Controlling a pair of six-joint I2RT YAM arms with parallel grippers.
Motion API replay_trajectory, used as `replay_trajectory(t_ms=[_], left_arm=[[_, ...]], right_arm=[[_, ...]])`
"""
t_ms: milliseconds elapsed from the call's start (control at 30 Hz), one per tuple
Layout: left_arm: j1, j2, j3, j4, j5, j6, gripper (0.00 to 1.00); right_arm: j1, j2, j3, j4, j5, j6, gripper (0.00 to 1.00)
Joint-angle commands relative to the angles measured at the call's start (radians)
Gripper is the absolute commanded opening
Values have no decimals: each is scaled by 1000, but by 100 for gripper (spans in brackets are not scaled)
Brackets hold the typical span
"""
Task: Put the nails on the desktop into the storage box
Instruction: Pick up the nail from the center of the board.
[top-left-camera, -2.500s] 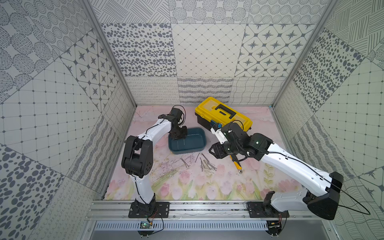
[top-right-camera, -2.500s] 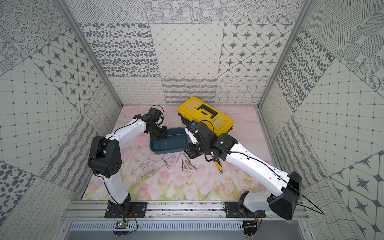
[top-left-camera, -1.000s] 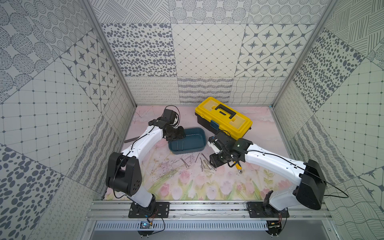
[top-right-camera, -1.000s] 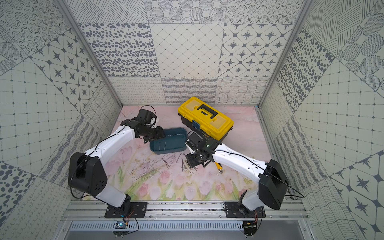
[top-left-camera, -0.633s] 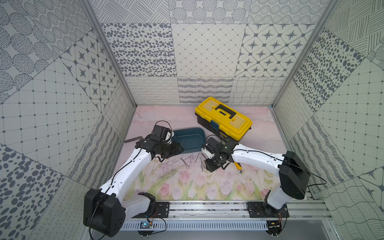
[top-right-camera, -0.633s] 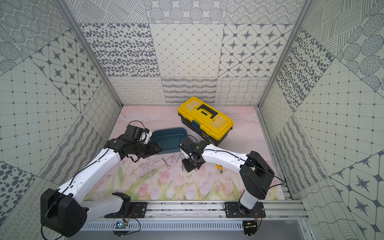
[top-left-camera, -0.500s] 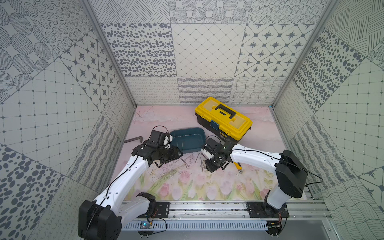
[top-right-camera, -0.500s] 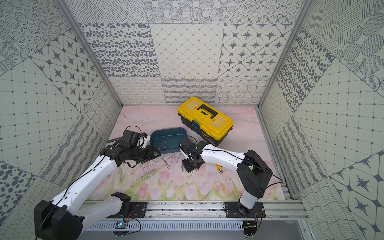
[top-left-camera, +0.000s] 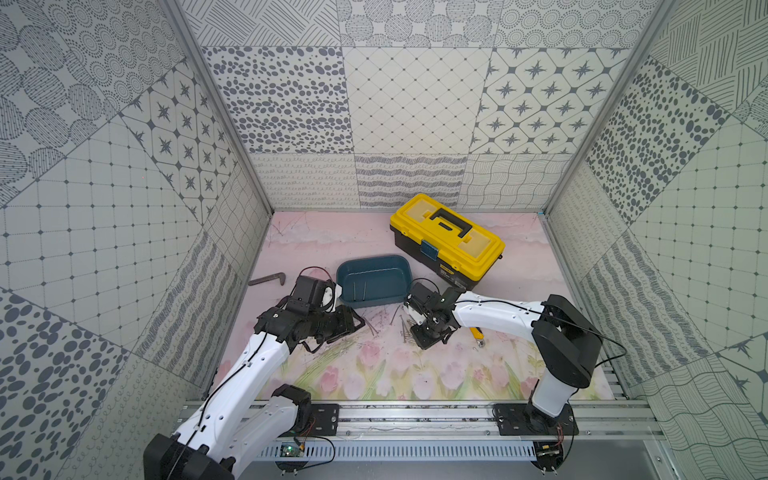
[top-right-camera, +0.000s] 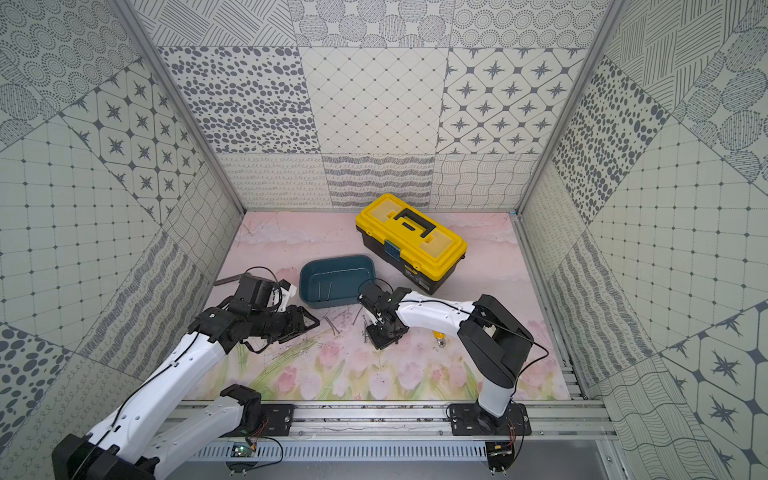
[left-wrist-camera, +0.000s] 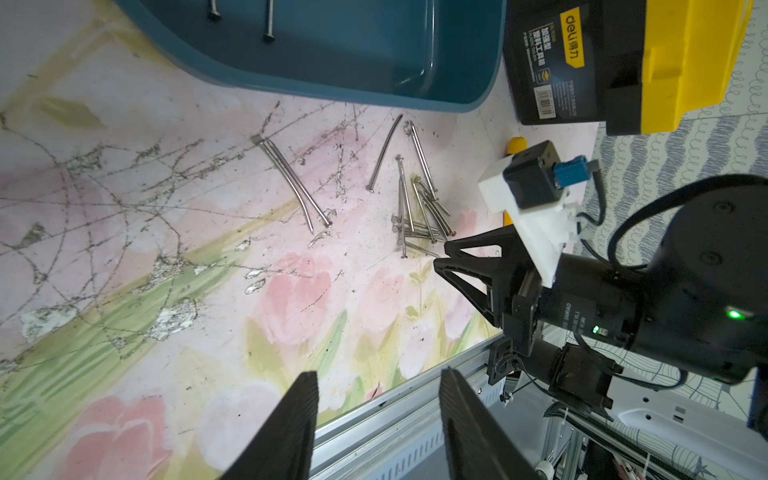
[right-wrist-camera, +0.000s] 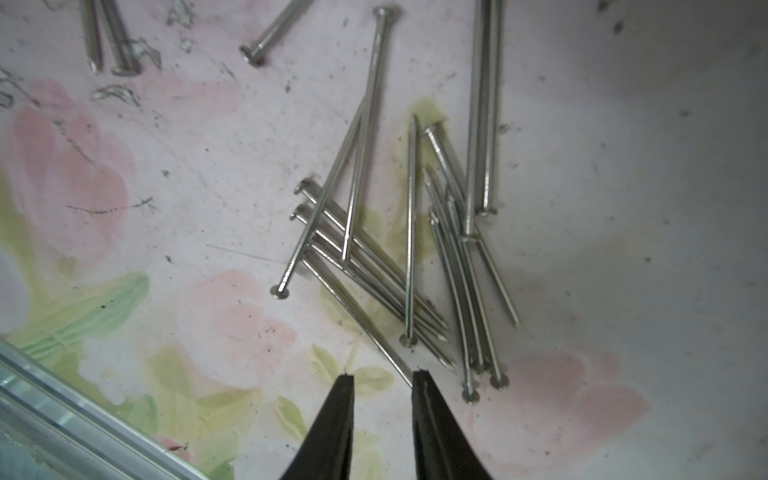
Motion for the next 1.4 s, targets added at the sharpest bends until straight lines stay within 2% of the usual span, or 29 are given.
replay_trajectory(t_ms=[0,500,733,967,1233,1367], left_arm=[[-7,-12,-6,-41,26,-17,52],[-8,0,6,-44,26,10,53],[-8,21,7,-37,27,18,53],[-8,35,3,-20,34,15,53],[-8,45,16,-24,38,21,53],[-8,44,22,-37,33,30,53]], right_arm=[[3,20,-1,35,9,-1,30],[-15,93,53,33,41,-6,27],[-27,112,70,31,28,-16,21],[-35,94,50,31,12,-7,22],[-57,133,102,30,12,-14,21],[-58,152,116,30,9,-21,17]])
